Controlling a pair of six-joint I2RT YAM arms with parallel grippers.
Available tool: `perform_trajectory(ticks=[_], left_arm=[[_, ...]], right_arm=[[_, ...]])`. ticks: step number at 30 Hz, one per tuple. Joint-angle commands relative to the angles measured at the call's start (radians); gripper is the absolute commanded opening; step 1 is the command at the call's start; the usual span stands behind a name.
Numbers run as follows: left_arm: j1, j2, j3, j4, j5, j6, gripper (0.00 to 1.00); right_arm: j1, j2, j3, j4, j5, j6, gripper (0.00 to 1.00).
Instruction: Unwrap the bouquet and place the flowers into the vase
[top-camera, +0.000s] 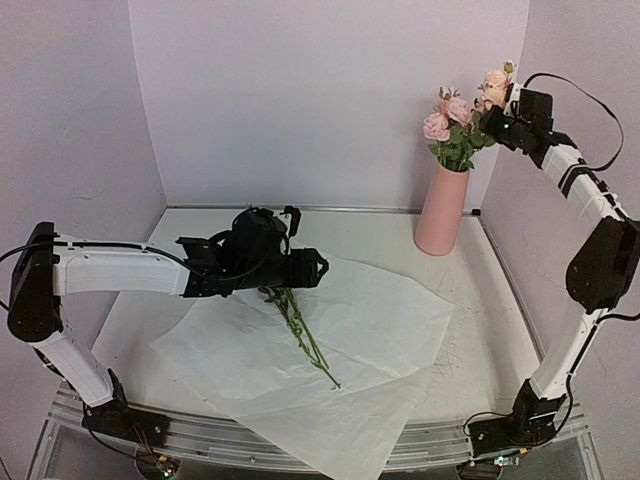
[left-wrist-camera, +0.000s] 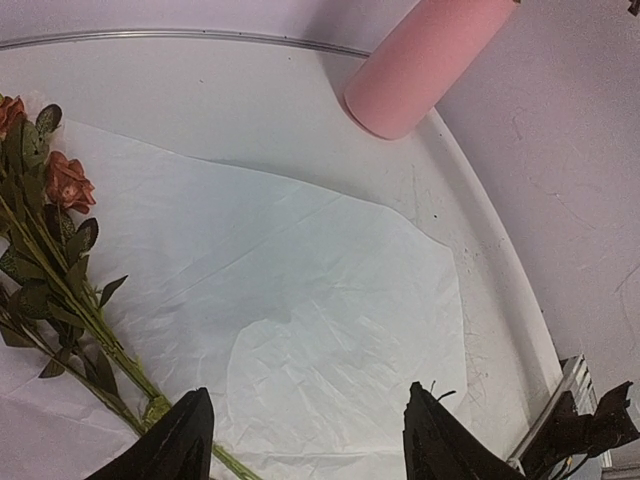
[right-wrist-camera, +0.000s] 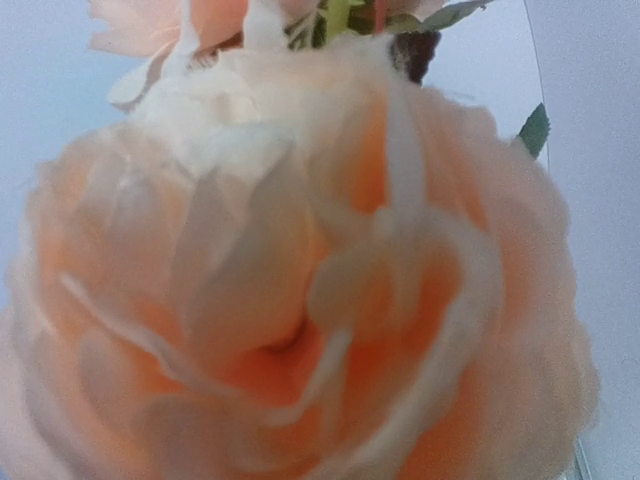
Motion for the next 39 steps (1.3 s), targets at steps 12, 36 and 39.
perform_trajectory(ticks=[12,36,39], left_arm=[[0.005,-0.028,0.012,0.008,-0.010,0.004,0.66],[0.042,-0.071,-0.052,-0.055,-0.147,-0.111,0.70],[0.065,-0.047,-0.051,-0.096,-0.139,-0.162,0.70]], right_arm=[[0.015,-0.076,-0.305,0.210,0.029,-0.057,0.00],[0.052,-0.454,-0.743,0.183,-0.031,0.098,0.98],[0.111,-0.493,-0.818,0.164,-0.046,0.105,0.98]])
